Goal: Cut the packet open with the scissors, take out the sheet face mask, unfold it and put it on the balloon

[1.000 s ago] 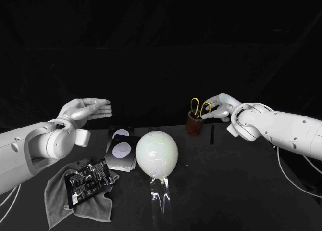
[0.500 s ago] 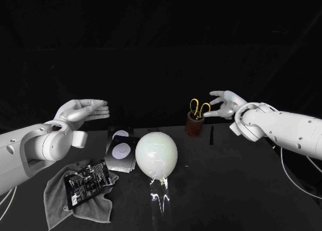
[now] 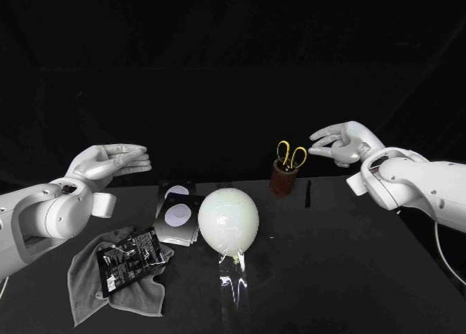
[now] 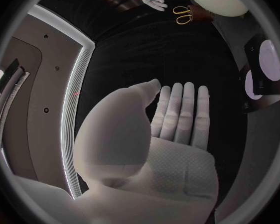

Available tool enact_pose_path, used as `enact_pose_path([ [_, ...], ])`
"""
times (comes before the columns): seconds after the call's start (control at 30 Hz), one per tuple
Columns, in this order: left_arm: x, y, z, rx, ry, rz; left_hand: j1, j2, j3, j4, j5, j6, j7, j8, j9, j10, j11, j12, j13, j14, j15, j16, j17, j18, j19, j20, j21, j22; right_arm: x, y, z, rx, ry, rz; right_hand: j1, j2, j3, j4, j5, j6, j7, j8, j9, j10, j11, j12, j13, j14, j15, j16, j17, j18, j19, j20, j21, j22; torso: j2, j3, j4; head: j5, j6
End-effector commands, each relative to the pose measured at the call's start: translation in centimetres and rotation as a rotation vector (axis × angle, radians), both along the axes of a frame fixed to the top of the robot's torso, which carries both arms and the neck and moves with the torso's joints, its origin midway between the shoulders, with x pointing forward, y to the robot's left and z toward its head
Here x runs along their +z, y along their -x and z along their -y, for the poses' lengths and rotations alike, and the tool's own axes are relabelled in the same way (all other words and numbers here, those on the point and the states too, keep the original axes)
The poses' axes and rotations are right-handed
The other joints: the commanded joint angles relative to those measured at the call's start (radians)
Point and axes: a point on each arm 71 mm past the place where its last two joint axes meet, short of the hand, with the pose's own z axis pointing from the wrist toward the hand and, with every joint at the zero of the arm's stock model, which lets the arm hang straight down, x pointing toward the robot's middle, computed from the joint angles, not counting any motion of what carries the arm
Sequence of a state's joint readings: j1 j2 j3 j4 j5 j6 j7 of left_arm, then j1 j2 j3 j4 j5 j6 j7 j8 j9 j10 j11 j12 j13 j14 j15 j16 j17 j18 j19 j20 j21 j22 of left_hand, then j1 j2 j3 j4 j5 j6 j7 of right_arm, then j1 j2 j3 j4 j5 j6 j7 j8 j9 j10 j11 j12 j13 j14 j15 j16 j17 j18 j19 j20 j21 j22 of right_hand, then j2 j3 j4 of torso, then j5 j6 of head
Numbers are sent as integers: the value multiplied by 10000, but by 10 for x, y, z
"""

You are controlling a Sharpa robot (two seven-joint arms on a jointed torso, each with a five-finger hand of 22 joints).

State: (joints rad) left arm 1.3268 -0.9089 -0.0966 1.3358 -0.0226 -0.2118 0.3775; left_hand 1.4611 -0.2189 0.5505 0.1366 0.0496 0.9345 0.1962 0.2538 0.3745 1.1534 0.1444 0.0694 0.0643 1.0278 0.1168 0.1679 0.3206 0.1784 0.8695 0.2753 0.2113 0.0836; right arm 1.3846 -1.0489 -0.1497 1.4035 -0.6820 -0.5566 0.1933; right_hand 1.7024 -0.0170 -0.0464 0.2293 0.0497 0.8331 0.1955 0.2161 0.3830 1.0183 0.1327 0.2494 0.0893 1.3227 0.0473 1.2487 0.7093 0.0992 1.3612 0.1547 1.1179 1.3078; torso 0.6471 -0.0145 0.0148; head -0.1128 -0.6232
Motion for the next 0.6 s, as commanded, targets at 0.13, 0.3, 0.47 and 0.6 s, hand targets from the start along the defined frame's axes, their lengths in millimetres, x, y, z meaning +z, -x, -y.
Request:
enact_pose_path([
  [0.13,-2,17,-6,-759,-378,607,203,-116,81,-346,-8,311,-86,24,-24,490,-150,90,28,628,-210,365,185,57,179,-77,137,50,5,26,-22,801,-1940,639,725,35,612,97,64,1365,-418,234,-153,1884,-589,91,-97,458,-494,117,503,-262,539,-448,1092,1618,-164,-5,58,748,-463],
  [0.3,-10,29,-14,-914,-1161,756,129,-214,46,-458,-12,435,-135,34,-46,790,-239,144,45,893,-320,544,307,54,273,-131,220,81,-4,40,-50,1645,-1930,192,730,-234,940,264,294,1943,-679,189,-288,2753,-912,115,91,743,-786,104,701,-355,760,-756,1526,1779,-281,9,98,1485,-848],
  [0.47,-25,46,-17,-1183,-2160,901,-127,-477,-47,-421,-12,268,-55,-112,-128,645,-147,-11,0,635,-219,415,298,24,189,-113,173,50,-17,56,-91,3053,-850,-10,478,-499,1180,578,383,2063,-736,11,-415,3089,-988,-18,245,1148,-852,469,1581,-557,1213,-842,2488,2059,-377,-1,172,2283,-1286],
  [0.6,-36,58,-19,-1396,-2908,1068,-230,-630,-38,-472,-14,-2,38,-330,-247,258,7,-90,-18,-8,1,29,201,-62,-402,73,-207,-135,-24,64,-114,3898,-75,-79,272,-573,1256,613,311,2001,-709,-106,-475,3052,-953,-179,262,1290,-836,665,1994,-624,1358,-846,2808,2146,-435,-5,239,2763,-1598],
])
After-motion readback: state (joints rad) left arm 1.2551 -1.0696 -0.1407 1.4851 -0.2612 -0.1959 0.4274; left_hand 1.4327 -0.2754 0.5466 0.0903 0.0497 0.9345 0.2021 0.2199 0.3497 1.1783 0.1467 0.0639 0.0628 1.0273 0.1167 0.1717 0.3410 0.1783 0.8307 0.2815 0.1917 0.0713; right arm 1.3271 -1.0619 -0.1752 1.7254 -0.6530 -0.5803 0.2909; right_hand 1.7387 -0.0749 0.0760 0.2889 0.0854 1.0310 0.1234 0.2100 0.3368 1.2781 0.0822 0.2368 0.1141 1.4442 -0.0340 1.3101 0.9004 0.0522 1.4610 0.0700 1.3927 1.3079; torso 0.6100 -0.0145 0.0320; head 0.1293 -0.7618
